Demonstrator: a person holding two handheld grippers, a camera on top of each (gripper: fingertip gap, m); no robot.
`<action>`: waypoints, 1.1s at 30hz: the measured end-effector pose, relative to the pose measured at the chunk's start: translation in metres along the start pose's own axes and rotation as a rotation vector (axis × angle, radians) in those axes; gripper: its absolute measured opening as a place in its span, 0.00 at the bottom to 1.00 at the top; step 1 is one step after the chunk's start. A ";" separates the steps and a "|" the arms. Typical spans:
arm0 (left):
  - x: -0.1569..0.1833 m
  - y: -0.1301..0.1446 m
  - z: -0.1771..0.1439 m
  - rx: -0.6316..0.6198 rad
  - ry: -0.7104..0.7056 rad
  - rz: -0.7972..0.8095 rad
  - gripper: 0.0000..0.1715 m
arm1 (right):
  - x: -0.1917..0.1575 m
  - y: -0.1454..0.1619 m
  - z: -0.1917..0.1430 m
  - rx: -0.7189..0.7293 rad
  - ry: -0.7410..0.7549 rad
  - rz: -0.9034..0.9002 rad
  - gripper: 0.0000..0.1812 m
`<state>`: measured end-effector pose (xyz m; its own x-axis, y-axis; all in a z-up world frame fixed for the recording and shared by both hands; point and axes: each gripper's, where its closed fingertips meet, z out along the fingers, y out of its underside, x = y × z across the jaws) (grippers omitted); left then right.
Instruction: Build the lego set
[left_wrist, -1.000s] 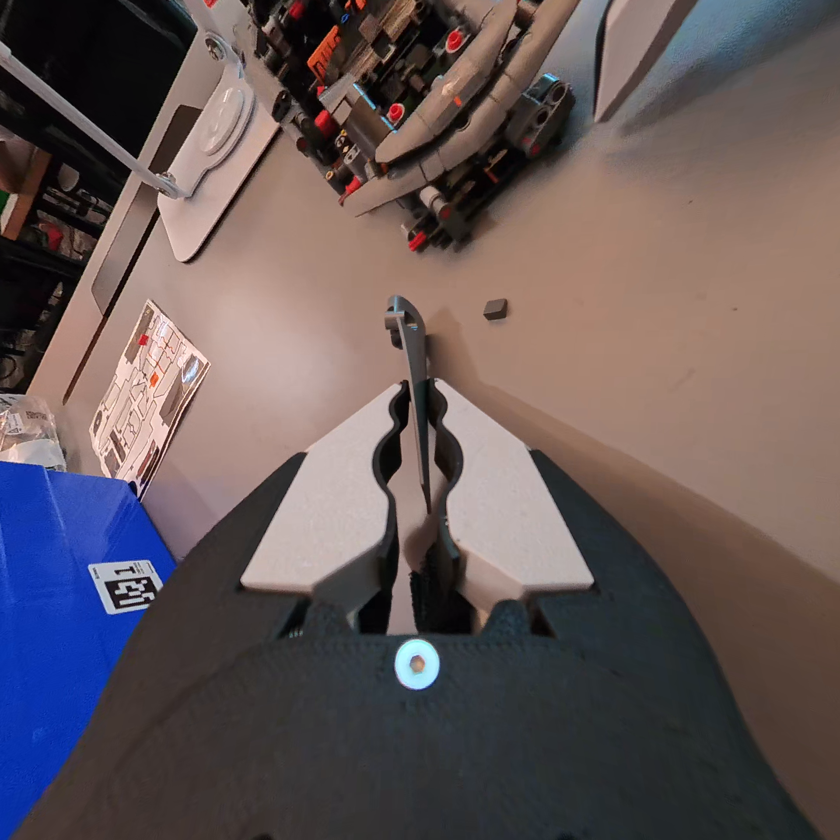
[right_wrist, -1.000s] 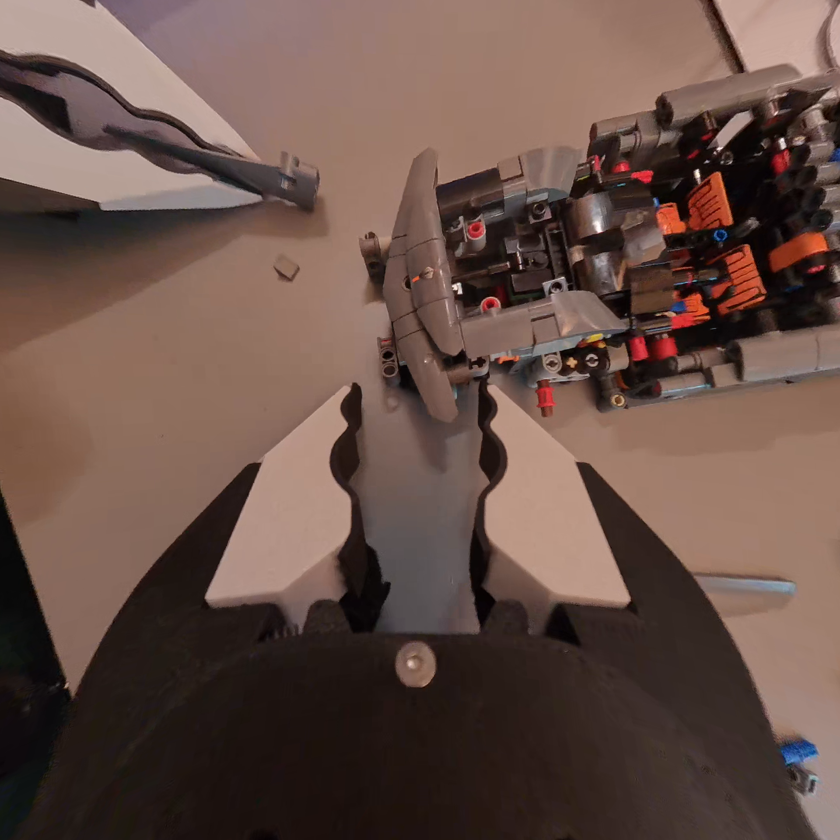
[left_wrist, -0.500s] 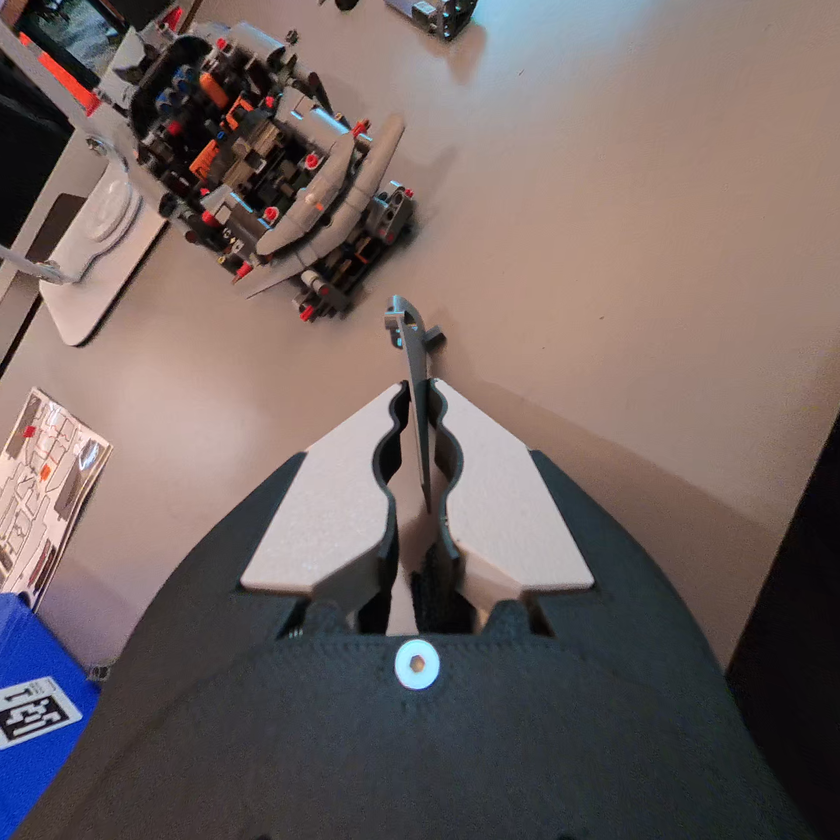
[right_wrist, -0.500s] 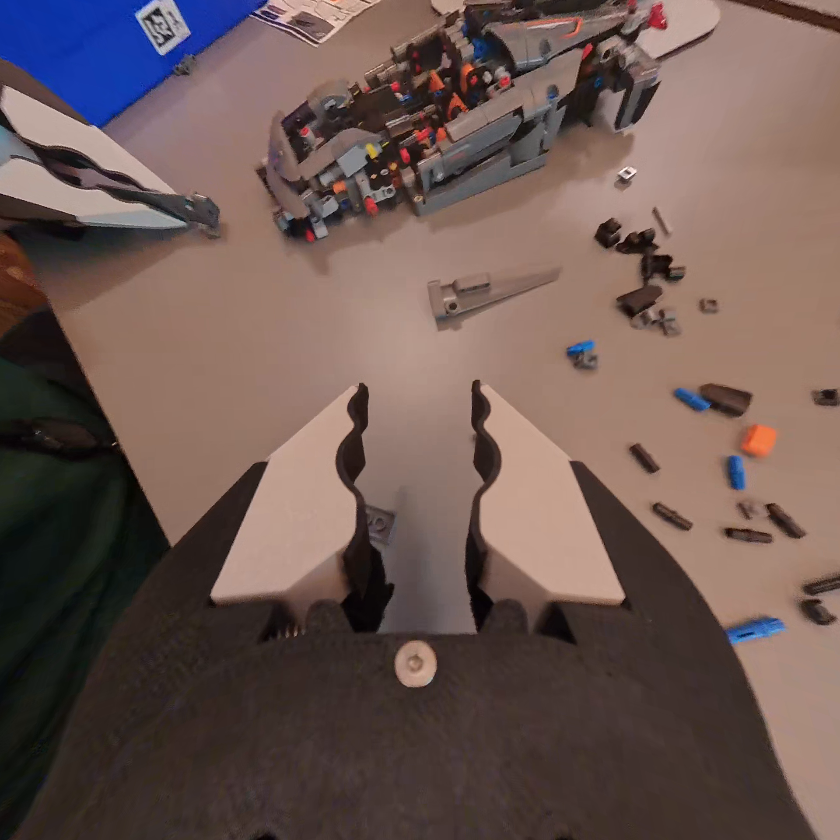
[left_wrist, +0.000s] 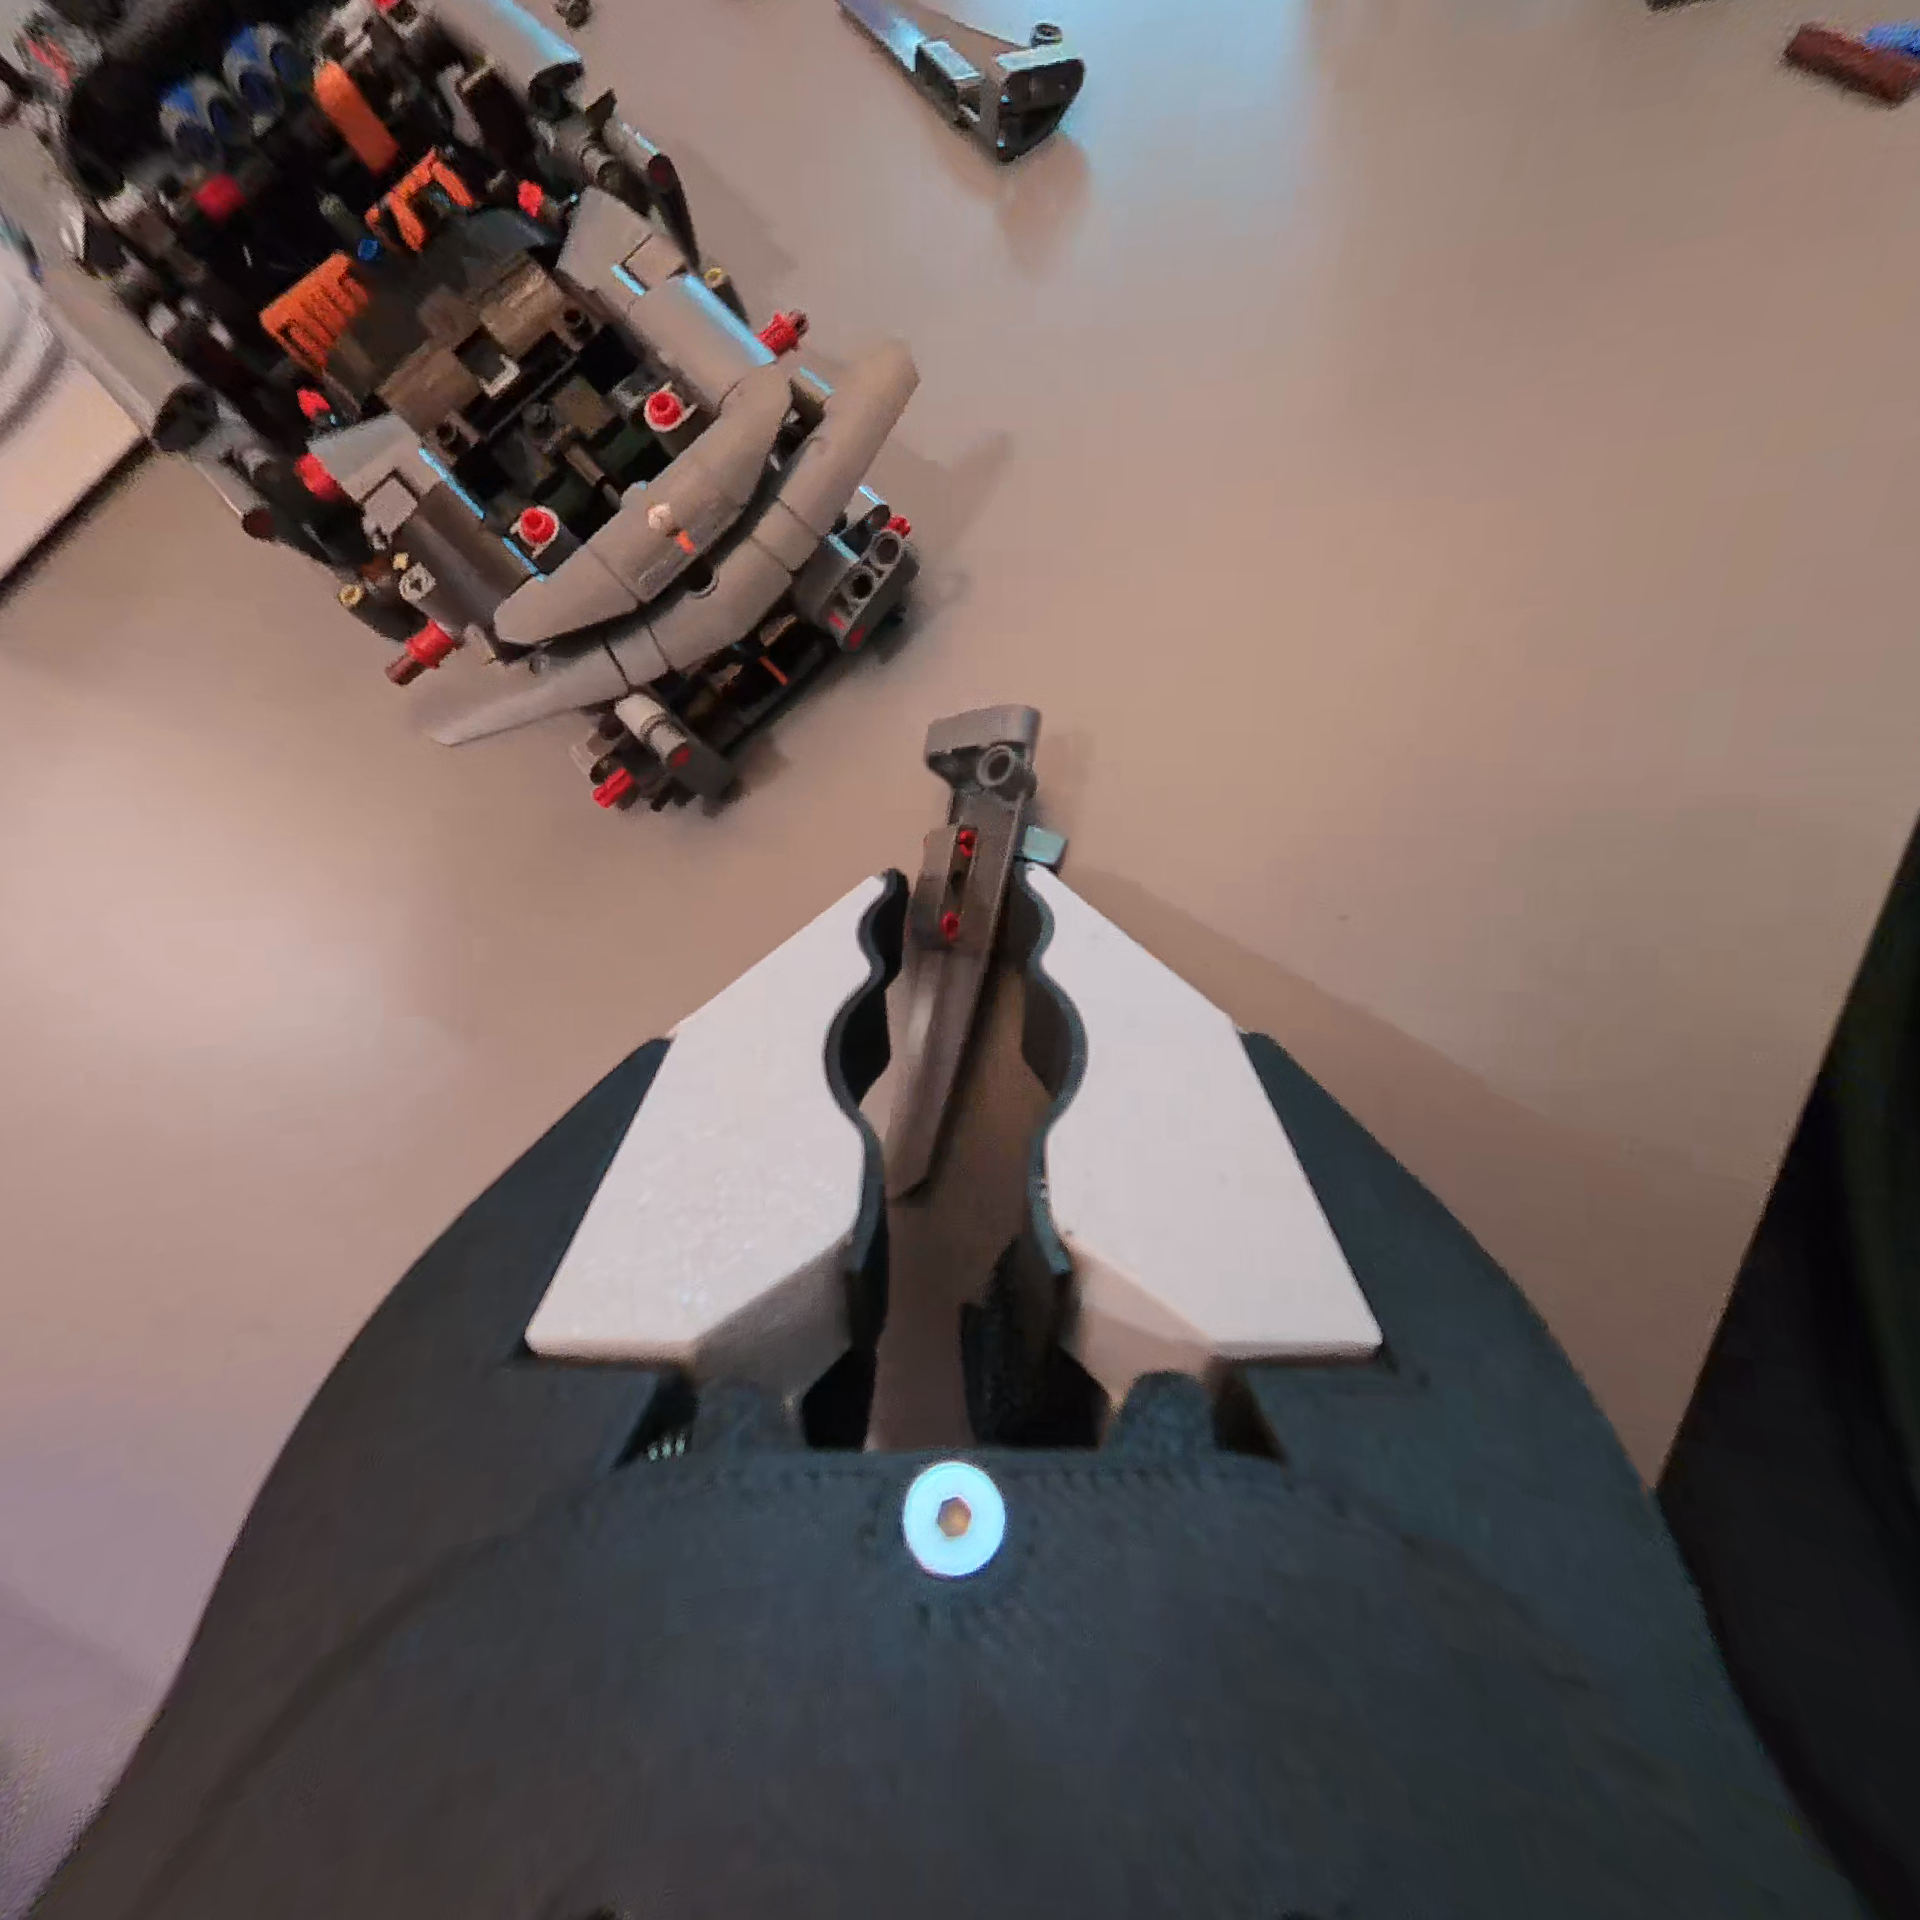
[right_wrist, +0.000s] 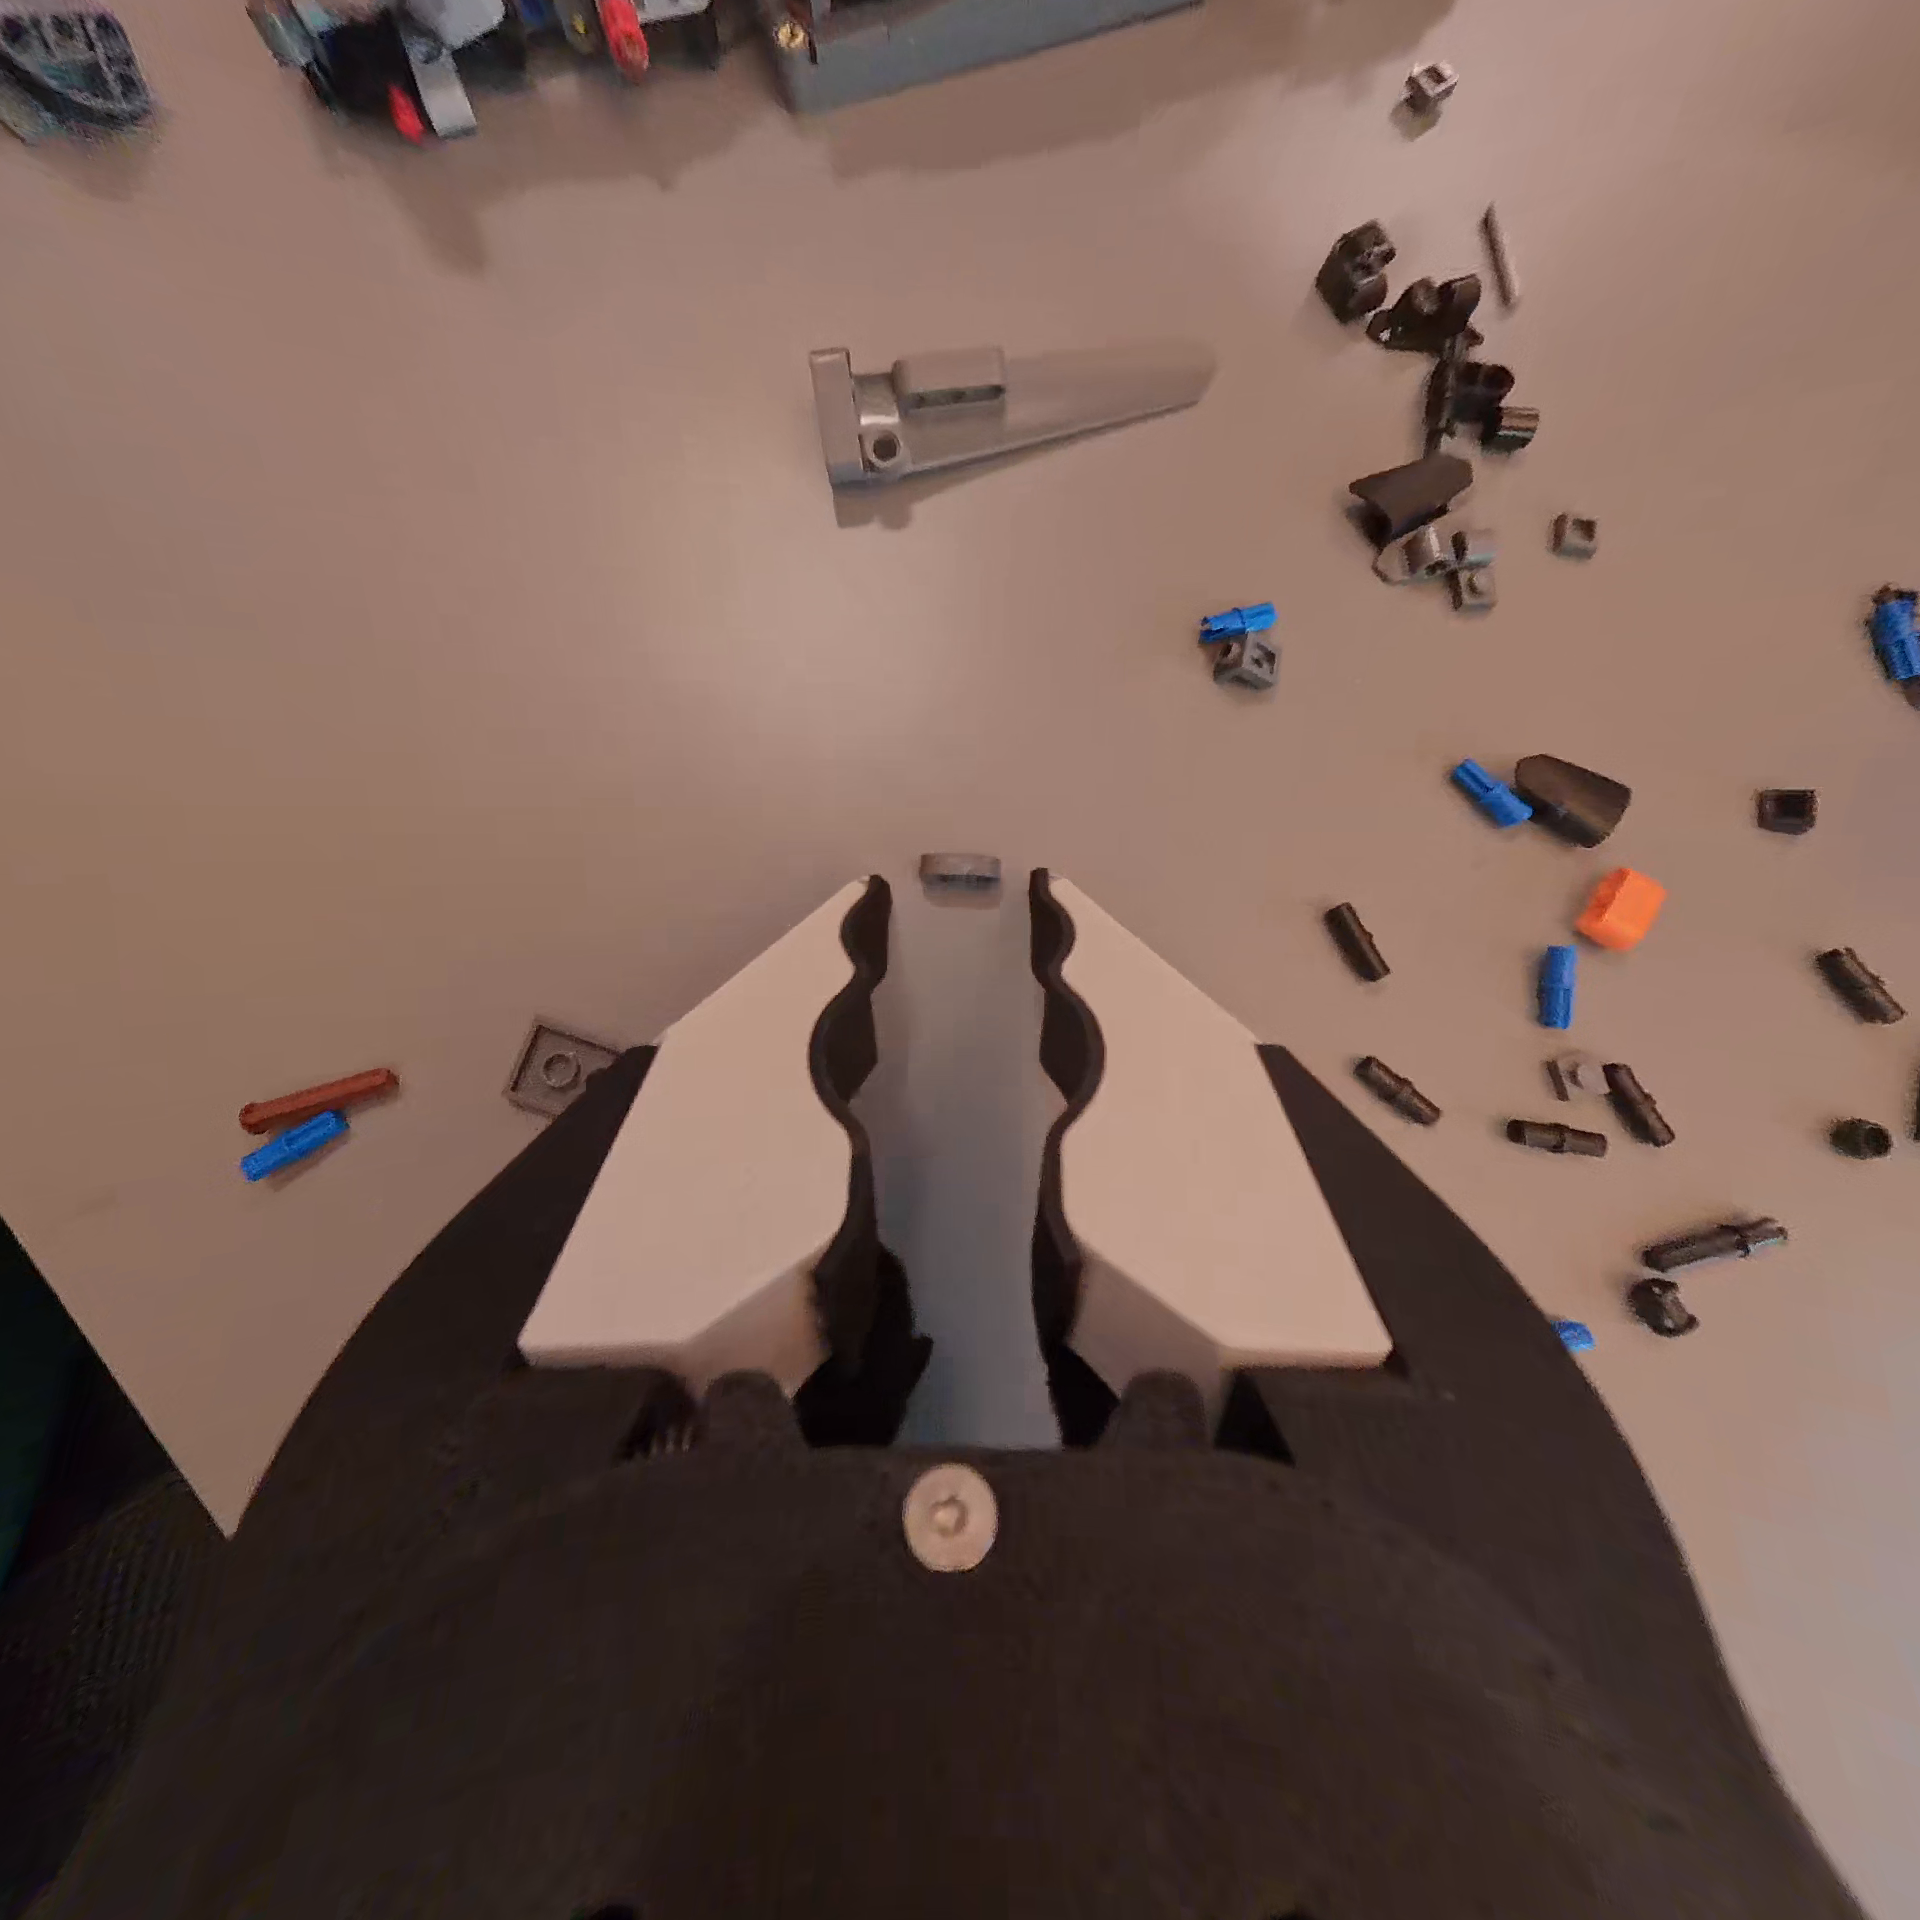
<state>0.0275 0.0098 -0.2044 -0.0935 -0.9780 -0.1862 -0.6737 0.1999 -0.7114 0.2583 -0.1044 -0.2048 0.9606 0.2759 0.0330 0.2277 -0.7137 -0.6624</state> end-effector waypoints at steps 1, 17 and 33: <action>-0.001 0.000 0.000 -0.001 0.013 -0.027 0.12 | -0.002 0.000 0.001 0.003 -0.010 -0.005 0.12; -0.024 -0.027 -0.028 0.202 -0.120 -0.025 0.19 | -0.011 -0.026 0.000 0.102 -0.077 0.028 0.07; 0.021 -0.096 0.006 0.242 -0.077 0.231 0.16 | -0.075 -0.067 0.004 0.159 -0.263 -0.056 0.07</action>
<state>0.0948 -0.0297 -0.1444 -0.1617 -0.8998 -0.4052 -0.4469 0.4328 -0.7829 0.1708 -0.0744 -0.1662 0.8685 0.4837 -0.1087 0.2312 -0.5891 -0.7743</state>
